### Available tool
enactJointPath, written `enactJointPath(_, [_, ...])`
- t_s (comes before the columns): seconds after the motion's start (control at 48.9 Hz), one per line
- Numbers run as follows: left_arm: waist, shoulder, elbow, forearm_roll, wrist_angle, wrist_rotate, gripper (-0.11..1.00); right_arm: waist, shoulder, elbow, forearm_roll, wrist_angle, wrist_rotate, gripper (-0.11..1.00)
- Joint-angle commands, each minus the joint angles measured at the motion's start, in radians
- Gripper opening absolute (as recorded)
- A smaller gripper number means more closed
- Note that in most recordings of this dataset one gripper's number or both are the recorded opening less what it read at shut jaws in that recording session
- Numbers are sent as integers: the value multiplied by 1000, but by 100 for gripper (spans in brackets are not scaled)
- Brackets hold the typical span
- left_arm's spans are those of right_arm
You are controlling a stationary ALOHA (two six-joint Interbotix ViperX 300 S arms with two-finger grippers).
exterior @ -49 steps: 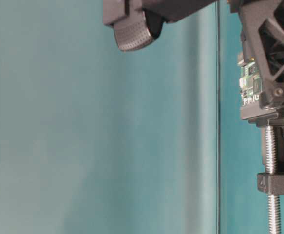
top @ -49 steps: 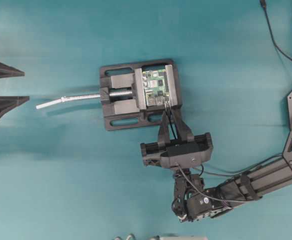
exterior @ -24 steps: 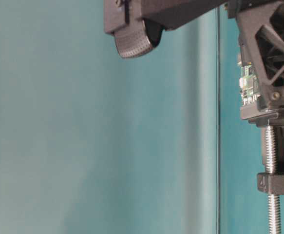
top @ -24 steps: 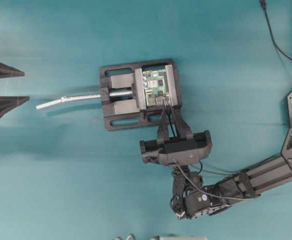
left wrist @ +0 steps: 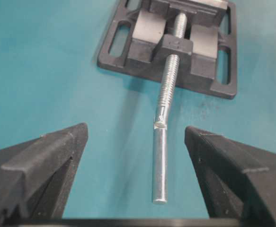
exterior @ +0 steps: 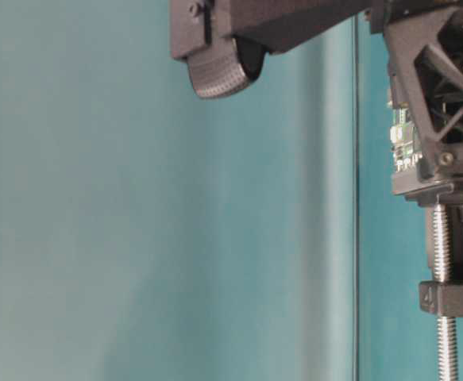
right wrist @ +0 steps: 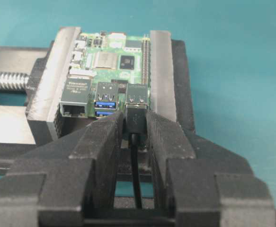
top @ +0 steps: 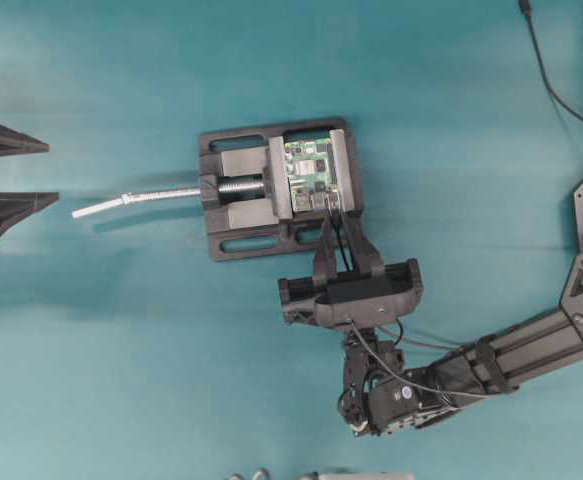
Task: Insert the USB into the fixed PCB.
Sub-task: 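Push the USB plug forward into the port with the right gripper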
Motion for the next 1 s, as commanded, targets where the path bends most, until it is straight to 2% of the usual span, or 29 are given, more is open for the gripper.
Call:
enactJointPath(0.0, [2, 6, -11, 0, -5, -11, 99, -75, -29, -8, -17, -5, -2, 21])
enactJointPath(0.082, [2, 6, -11, 0, -5, -11, 99, -84, -28, -8, -20, -5, -2, 21])
enactJointPath(0.184, [0, 6, -12, 0, -5, -11, 99, -92, -26, -2, -46, -3, -2, 21])
enactJointPath(0.45, [0, 6, -11, 0, -5, -11, 99, -95, -28, -2, -48, 3, 2, 21])
enactJointPath(0.982, [2, 6, -12, 0, -5, -11, 99, -9, -37, -6, -38, 2, 0, 21])
